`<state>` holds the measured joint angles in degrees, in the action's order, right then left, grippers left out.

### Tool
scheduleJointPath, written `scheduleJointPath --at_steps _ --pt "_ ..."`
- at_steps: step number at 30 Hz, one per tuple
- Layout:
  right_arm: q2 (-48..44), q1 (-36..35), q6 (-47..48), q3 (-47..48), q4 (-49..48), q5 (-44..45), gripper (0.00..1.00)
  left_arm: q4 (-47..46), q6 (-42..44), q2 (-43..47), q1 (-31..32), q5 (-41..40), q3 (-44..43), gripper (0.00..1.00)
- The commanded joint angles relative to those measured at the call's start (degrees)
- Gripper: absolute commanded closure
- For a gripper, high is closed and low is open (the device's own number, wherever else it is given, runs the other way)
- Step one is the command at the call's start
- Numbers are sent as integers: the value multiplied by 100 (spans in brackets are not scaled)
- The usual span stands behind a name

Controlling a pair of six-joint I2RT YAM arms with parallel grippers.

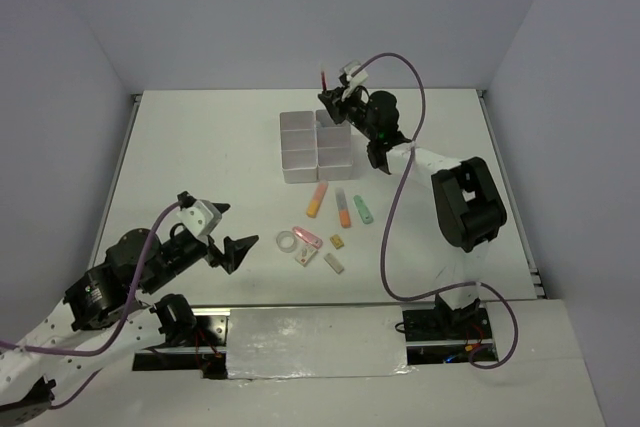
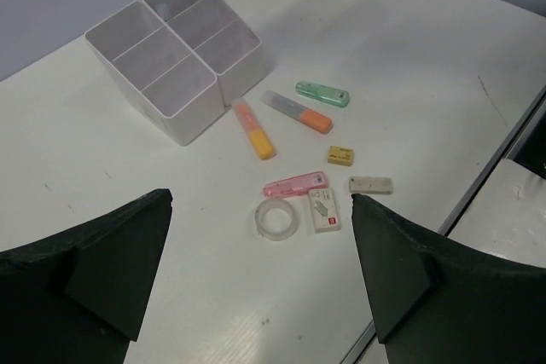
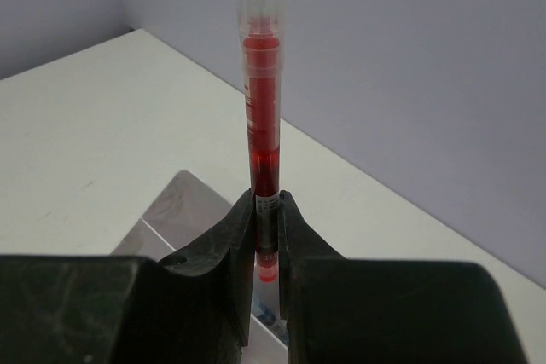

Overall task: Sort the stationery into containers
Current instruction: Place the pen in the storage box.

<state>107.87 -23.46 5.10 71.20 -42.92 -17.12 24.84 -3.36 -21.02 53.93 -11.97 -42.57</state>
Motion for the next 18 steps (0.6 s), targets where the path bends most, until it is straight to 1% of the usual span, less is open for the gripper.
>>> scheduleJointPath --at_steps 1,8,11,14,16,18 --pt "347 140 -272 271 -270 -195 98 -313 142 1 -163 326 38 1" --pt "726 210 -387 368 -393 -221 96 -410 195 89 -383 607 91 1" --pt "884 263 -475 465 -446 -309 94 -454 212 71 -462 766 108 1" --pt "1016 281 -493 544 -481 -370 93 -463 230 19 -524 906 108 1" --pt "1051 281 -493 544 -481 -405 88 -471 239 -25 -576 950 100 1" --pt "1025 281 -493 448 -568 -458 86 -471 248 -34 -603 1020 108 1"
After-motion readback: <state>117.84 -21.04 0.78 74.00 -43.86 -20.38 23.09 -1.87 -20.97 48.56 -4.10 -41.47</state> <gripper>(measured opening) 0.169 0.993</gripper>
